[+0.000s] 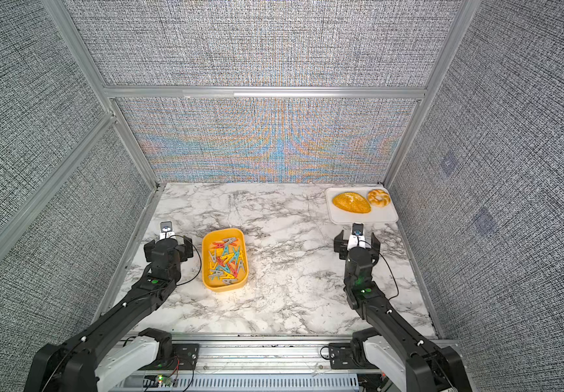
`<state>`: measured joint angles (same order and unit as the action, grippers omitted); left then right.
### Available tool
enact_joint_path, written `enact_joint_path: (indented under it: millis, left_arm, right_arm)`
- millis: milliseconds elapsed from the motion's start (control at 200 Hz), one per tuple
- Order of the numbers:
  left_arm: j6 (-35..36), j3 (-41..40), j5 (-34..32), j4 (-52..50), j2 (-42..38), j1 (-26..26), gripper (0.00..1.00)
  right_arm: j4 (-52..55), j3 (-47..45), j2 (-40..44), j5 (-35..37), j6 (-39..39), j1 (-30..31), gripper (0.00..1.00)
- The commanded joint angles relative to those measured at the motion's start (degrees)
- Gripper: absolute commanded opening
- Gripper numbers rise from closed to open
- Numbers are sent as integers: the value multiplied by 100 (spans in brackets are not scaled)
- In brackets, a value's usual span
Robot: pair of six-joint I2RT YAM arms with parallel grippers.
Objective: Put the clothespins into the storage box
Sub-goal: Reset both arms
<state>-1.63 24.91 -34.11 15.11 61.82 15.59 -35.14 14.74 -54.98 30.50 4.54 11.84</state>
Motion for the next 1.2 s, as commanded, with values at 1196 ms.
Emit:
enact_joint_path:
  millis: [1196]
  left_arm:
    - [-57,-56,1398,3121,2616,-1063,99]
  right_arm:
    - [-3584,-179,-3201,-2435,-403,-1018,99]
